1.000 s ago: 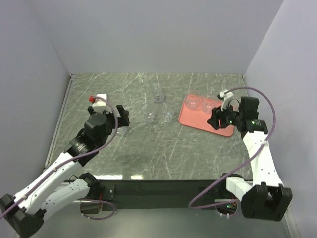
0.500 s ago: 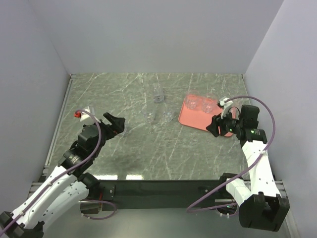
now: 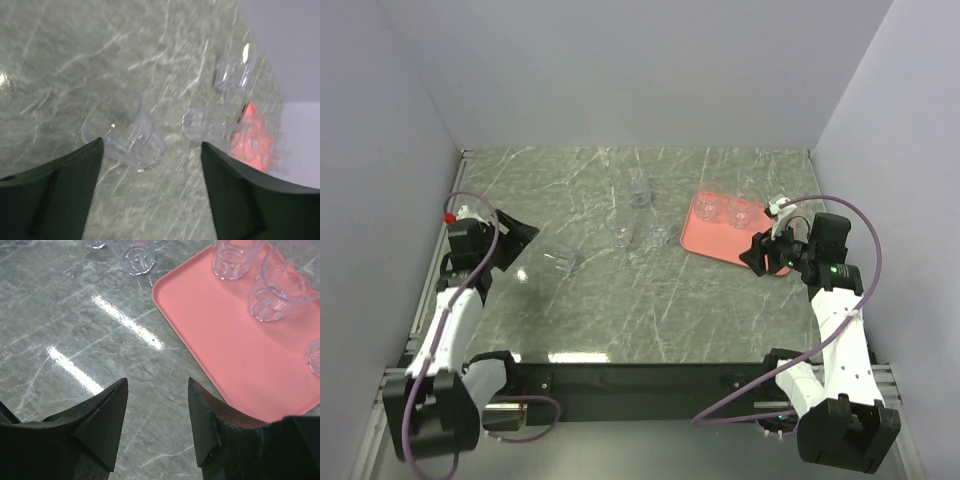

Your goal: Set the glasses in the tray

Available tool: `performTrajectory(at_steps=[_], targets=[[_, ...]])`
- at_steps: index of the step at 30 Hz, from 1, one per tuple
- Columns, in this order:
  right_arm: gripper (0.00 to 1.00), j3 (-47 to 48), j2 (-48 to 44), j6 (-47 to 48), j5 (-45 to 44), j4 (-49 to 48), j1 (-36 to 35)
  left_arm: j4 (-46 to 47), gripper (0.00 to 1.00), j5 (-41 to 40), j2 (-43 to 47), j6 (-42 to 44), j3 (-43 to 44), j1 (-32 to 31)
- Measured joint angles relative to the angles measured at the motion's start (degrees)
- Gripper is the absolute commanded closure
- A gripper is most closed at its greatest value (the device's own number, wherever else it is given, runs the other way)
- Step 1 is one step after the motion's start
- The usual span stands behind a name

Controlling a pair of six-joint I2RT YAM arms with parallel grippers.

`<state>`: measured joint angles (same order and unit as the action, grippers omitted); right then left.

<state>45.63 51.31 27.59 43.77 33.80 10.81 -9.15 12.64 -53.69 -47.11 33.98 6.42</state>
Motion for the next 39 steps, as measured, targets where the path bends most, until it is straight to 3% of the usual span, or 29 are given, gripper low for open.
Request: performTrajectory(at_steps=[6,17,25,35,39], targets=[[0.42,0.02,-0.24,0.61,0.55,0.13,0.13,-0.37,0.26,10.75,-15.54,6.10,5.11,4.07],[0.42,0.02,-0.31,0.83,0.68,0.22,0.50,-1.90,0.43,18.38,-29.03,15.06,12.44,4.39],[0.42,0.02,-0.28,0.83,0.68,0.33,0.72,-2.89,0.57,23.89,-32.98,17.81,12.74,4.39],[0.42,0.02,-0.24,0.85,0.66,0.33,1.03,-1.77,0.98,31.69,-34.25,17.29,13.68,4.59],[0.42,0.02,-0.24,0.85,0.66,0.33,1.29,-1.07,0.99,34.56,-33.75,16.50,13.81,4.44]])
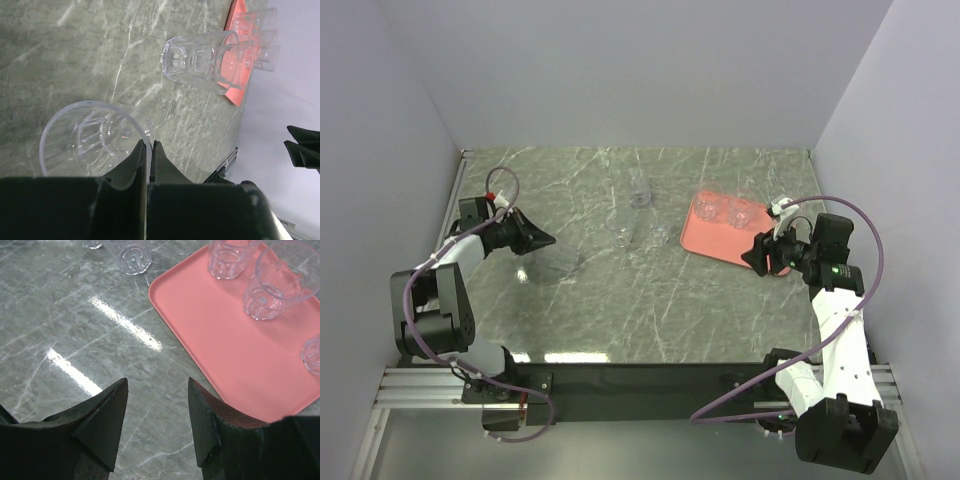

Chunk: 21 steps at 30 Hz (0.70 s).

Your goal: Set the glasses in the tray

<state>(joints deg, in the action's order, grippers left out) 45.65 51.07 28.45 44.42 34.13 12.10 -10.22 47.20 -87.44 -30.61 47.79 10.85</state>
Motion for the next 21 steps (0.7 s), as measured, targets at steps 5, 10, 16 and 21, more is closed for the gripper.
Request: performTrajectory(at_steps=[5,10,16,21], targets=[[0.41,0.00,0.02,0.00,0.00,0.02,0.22,-0.39,0.99,-0.11,2.56,1.27,-0.11,-0.17],[0.42,0.00,0.02,0.00,0.00,0.02,0.42,-1.22,0.99,-0.63,9.16,3.72,-0.22,-3.93],[0.42,0.00,0.04,0.00,0.04,0.02,0.72,-1.33,1.00,-2.25,14.58,6.69,-0.74,-13.88],[0.41,0.00,0.52,0.02,0.50,0.22,0.92,-0.79,0.99,-5.09,17.09,10.58,-1.42,-24.52]])
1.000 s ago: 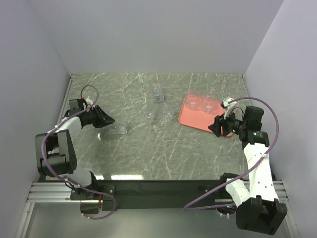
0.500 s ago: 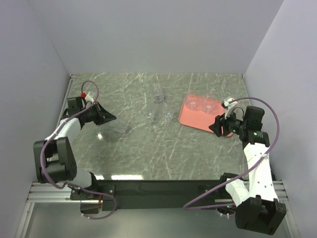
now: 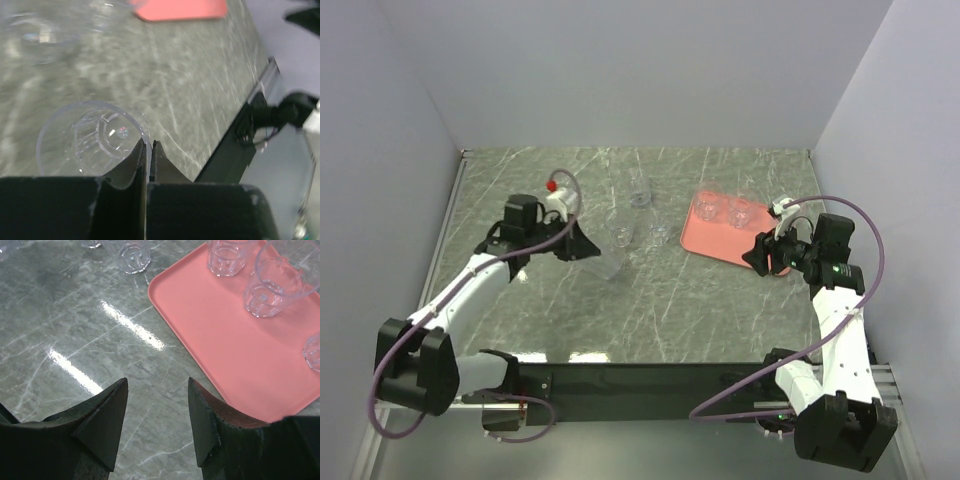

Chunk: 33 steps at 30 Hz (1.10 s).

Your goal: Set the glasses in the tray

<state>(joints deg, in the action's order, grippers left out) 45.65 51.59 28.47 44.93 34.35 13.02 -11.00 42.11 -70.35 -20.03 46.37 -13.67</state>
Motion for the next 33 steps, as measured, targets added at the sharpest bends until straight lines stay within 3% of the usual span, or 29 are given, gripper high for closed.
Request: performTrajectory(at_steps=[8,14,26,33], targets=[[0.41,0.00,0.90,0.04,0.66,0.44,0.02,4.94,0.99,-6.01,5.55,6.88,-1.27,-17.84],[0.41,-0.02,0.98,0.00,0.72,0.44,0.46,7.63,0.99,-12.04,3.23,14.88,0.35,-28.30],[0.41,0.00,-0.22,-0.02,0.85,0.42,2.89,1.46,0.99,-18.62,-20.17,32.00,23.58,-34.69],[0.41,0.00,-1.81,-0.09,1.38,0.39,4.94,-1.84,0.99,-19.91,-31.17,35.82,35.06,-35.01]])
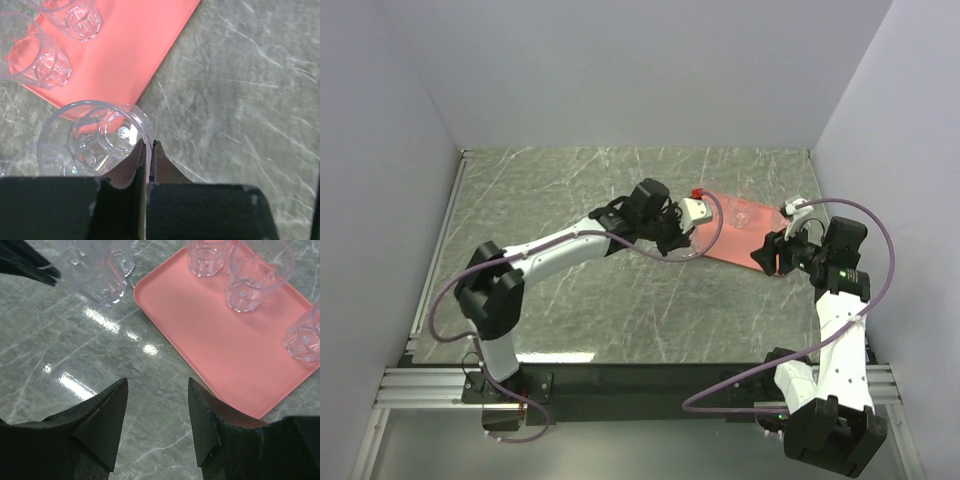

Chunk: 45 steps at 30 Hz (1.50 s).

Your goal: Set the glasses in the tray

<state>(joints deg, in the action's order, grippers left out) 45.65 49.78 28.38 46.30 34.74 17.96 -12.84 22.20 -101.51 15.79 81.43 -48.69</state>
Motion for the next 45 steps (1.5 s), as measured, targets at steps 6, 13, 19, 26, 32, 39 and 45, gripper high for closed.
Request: performTrajectory(at_steps=[6,13,19,26,32,39,45], targets=[[0.41,0.00,-1.05,-0.17,0.31,-0.02,1.22,-2.36,0.99,-0.61,-7.96,1.31,8.15,0.00],[0.41,0.00,-1.60,-0.22,0.72,-0.02,2.27,-3.04,0.99,-1.20,-15.13,2.05,14.80,-0.07],[0.41,-0.02,-1.92,-0.22,1.42,-0.02,3.39,-3.34,0.99,-2.78,-20.22,2.49,19.43,-0.11],[0.42,-0.02,-2.40,-0.22,2.12,-0.02,4.33,-4.31,0.97,-4.94,-24.59,2.60,24.24,-0.11],[0.41,-0.02,-2.43,-0.22,2.73,-0.02,4.72,-4.33,0.80,-7.10,-27.67,2.86,27.34,-0.11],[0.42,-0.02,-2.43,-0.20,2.89,-0.02,5.42,-2.84,0.58,-9.11,-28.59,2.73,29.33,-0.11],[0.42,-0.02,-2.43,-0.17,2.99,0.00,6.10,-0.28,0.48,-9.68,-28.15,1.29,29.14,-0.11]])
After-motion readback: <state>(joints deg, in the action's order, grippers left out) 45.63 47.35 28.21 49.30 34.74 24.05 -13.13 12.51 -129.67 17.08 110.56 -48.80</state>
